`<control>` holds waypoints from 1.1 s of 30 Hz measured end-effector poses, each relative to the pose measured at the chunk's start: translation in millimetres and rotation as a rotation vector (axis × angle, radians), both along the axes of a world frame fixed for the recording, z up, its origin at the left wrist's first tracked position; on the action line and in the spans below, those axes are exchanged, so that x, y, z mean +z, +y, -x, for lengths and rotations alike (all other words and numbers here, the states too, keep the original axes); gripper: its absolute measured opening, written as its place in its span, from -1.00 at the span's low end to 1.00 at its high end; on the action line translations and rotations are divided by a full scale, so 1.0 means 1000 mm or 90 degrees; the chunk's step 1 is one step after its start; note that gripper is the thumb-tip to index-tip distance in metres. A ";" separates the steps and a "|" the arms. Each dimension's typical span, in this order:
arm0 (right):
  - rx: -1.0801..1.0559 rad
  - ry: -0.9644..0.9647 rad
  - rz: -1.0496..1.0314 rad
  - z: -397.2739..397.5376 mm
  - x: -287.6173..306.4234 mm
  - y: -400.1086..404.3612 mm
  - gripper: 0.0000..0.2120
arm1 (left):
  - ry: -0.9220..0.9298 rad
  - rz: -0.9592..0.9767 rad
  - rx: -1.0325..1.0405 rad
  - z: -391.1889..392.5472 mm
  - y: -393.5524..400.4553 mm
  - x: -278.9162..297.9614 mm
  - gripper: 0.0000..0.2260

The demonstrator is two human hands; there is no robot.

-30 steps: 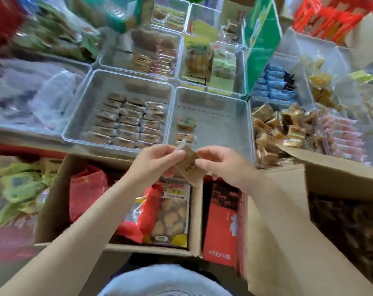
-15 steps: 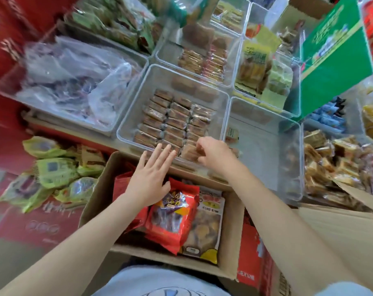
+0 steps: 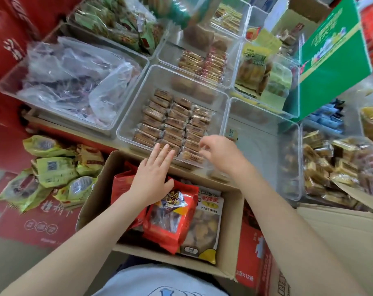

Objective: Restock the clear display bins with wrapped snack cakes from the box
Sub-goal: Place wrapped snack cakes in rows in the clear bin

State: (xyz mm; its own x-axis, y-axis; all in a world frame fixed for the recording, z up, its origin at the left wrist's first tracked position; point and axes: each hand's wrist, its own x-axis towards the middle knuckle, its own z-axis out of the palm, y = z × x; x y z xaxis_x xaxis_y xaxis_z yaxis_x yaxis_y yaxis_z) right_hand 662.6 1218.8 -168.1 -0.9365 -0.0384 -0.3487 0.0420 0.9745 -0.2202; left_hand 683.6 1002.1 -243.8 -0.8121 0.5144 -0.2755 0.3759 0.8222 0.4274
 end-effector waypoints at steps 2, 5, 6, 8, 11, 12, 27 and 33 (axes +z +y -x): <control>-0.046 0.103 0.100 -0.033 0.032 0.023 -0.88 | 0.001 -0.035 0.045 -0.007 0.017 0.012 -0.36; -0.087 0.224 0.128 -0.099 0.073 0.065 -0.93 | 0.022 -0.142 0.052 -0.035 0.057 0.033 -0.50; -0.102 0.262 0.113 -0.123 0.083 0.080 -0.94 | 0.004 -0.180 0.028 -0.049 0.075 0.041 -0.53; -0.149 0.320 0.072 -0.171 0.098 0.111 -0.95 | -0.085 -0.245 -0.026 -0.080 0.115 0.058 -0.59; -0.242 0.369 0.042 -0.237 0.109 0.160 -0.93 | -0.213 -0.283 -0.103 -0.130 0.175 0.082 -0.70; -0.275 0.379 0.037 -0.257 0.109 0.177 -0.92 | -0.241 -0.299 -0.110 -0.148 0.194 0.087 -0.69; -0.283 -0.210 0.004 -0.353 -0.018 0.312 -0.81 | -0.336 -0.450 0.014 -0.281 0.320 0.081 -0.35; -0.198 -0.231 0.093 -0.341 -0.084 0.307 -0.74 | -0.341 -0.479 0.048 -0.282 0.320 0.079 -0.36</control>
